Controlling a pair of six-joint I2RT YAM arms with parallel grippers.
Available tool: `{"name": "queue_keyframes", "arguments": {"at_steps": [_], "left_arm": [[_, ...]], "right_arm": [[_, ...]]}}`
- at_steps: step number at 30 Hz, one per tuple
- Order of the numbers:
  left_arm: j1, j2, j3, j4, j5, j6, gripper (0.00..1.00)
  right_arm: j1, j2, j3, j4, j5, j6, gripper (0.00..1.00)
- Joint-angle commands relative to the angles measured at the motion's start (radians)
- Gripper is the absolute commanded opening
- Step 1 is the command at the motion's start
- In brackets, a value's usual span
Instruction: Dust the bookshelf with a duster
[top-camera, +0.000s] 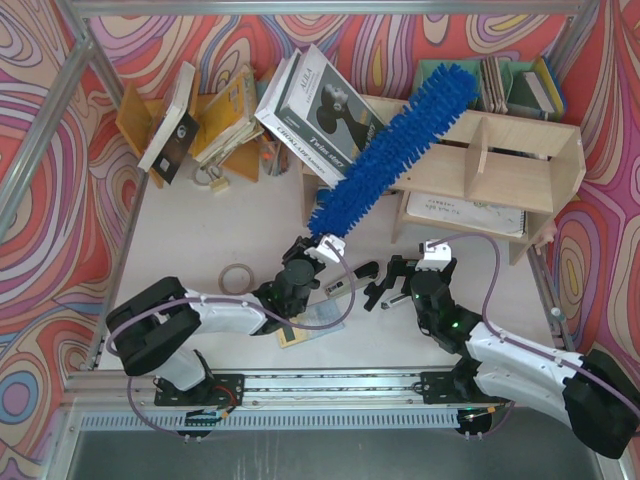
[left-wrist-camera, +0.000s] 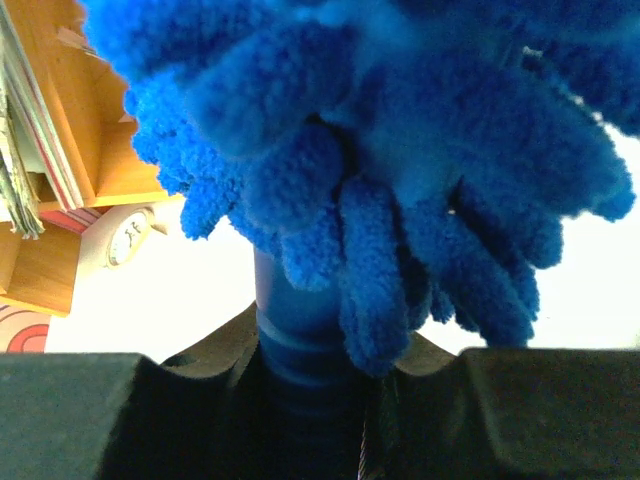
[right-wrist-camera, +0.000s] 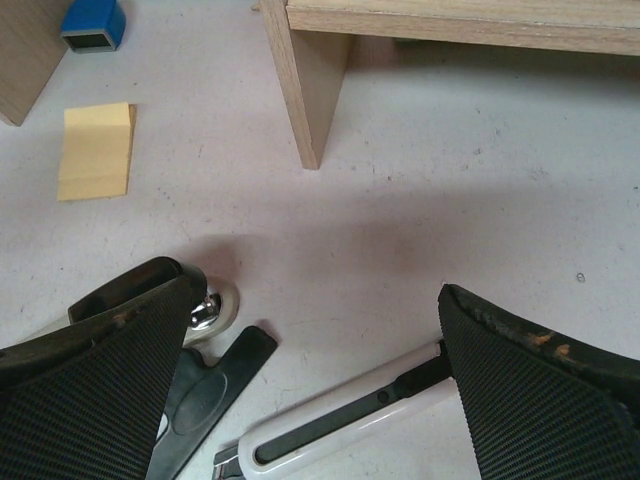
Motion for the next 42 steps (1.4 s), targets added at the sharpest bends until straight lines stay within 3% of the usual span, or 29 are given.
{"name": "queue_keyframes", "arguments": {"at_steps": [1,14,22,27,36,42], "left_arm": [[0.015,-0.08,0.02,0.055,-0.008,-0.002,0.0],[0.159,-0.321,-0.014,-0.072,0.021,-0.01,0.0],[0.182,-0.357,-0.037,-0.105,0.039,-0.047,0.0],[0.172,-0.302,-0.046,-0.104,0.058,-0.111,0.0],[0.077,-0.126,-0.037,-0.015,0.061,-0.096,0.0],[0.042,-0.012,-0.033,0.112,-0.036,-0.035,0.0]], "right_arm": [[0.004,0.012,0.032,0.021,0.022,0.007,0.99],[0.004,0.011,0.033,0.019,0.021,0.009,0.99],[0.004,0.011,0.034,0.018,0.021,0.008,0.99],[0.005,0.011,0.034,0.017,0.024,0.008,0.99],[0.004,0.026,0.04,0.016,0.031,0.007,0.99],[0.005,0.027,0.039,0.016,0.032,0.007,0.99]]}}
